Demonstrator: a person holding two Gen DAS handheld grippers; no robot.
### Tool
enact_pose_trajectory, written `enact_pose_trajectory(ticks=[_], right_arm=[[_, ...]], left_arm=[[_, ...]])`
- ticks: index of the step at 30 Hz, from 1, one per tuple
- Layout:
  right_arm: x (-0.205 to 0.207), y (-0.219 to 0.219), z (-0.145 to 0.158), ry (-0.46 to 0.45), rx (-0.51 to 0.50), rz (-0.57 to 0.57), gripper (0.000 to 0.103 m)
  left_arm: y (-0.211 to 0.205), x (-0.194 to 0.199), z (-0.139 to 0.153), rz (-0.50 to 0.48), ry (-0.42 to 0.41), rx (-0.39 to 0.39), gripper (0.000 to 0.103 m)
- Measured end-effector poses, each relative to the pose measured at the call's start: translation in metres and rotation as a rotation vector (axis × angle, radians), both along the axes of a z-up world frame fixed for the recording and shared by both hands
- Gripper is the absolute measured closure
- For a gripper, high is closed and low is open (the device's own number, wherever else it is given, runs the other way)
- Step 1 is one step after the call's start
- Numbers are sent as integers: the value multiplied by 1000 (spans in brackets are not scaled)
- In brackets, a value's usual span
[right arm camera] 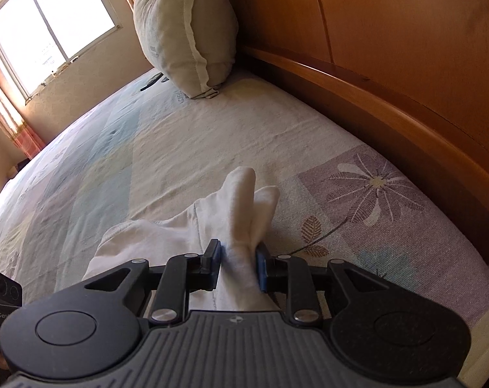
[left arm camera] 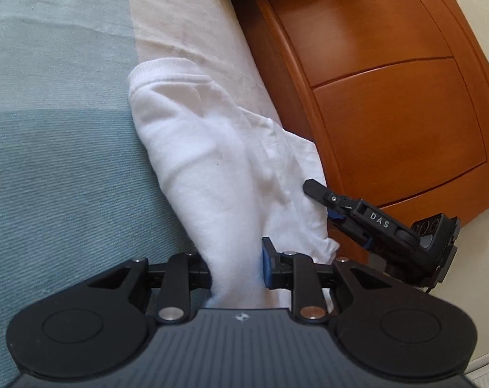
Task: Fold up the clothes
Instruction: 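Open both grippers and release the folded white sweatshirt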
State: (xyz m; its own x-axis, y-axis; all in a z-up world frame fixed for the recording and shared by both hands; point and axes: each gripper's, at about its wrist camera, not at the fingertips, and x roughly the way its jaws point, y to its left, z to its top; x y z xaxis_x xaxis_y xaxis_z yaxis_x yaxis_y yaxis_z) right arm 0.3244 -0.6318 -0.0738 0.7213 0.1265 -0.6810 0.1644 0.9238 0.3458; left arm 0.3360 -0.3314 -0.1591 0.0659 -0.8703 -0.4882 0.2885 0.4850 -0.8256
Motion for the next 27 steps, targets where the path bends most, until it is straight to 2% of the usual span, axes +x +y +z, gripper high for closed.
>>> enact_pose_trajectory(ticks=[1,3,5,9,12,15,19,21,23,25,27], right_arm=[[0,-4,-2,3,-4,-20,68],[-5,-12,-3,-1,-12,-56,68],[-23,-16,7,-52,-27,-68,63],[-49,7,20,-133,-56,36,52],[-52,31,6,-103,-135,111,47],[-52,37,-25,-11,-233,121,47],[-65,57,-4,-34,-281,103,43],[-68,80,10,-84,-310,160,36],[-62,104,18,-116,-304,230,33],[-47,125,13,-121,-324,263,31],[-27,140,-2,-87,-346,265,29]], left_arm=[[8,-4,5,-7,-23,10,74],[26,-11,19,-9,-93,39,69],[44,-22,33,-10,-183,91,59],[58,-35,53,-27,-317,188,55],[67,-47,55,-33,-377,252,48],[84,-60,51,-12,-416,327,45],[101,-76,51,31,-439,348,41],[106,-81,53,45,-445,337,41],[113,-87,58,55,-453,315,38],[121,-92,65,64,-459,303,36],[128,-94,68,75,-472,314,36]])
